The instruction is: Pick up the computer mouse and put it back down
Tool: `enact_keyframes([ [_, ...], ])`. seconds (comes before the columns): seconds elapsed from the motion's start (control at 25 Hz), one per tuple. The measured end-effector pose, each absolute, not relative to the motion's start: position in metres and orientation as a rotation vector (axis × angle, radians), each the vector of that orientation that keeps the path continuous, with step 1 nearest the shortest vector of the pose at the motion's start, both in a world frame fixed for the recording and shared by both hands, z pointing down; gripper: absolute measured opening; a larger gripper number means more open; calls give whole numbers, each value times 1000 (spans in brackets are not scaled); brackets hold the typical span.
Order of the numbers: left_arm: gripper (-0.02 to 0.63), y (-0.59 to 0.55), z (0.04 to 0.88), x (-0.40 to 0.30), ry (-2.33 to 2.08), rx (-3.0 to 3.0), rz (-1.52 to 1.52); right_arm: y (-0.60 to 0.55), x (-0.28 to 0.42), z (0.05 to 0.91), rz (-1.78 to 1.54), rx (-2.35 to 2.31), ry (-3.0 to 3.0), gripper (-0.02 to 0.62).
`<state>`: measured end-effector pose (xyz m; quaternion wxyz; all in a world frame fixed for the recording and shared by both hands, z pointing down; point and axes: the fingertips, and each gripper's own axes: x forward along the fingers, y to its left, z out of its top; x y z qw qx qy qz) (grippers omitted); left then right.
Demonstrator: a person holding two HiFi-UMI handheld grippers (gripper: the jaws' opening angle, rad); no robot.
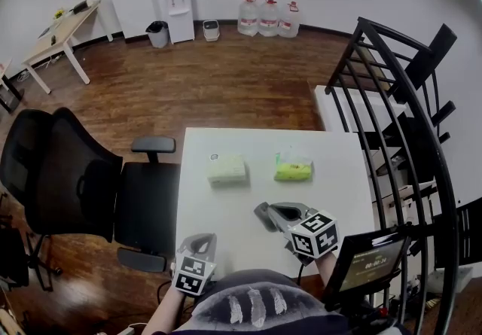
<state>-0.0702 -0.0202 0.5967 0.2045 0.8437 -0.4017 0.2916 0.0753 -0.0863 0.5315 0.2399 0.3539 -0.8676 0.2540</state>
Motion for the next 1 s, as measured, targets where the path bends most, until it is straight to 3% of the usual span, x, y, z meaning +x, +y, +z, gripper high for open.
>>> enact_keyframes([
  [1.0, 15, -16, 594, -68, -1107, 2376, 816, -78, 66, 531, 665, 987, -2383, 3],
])
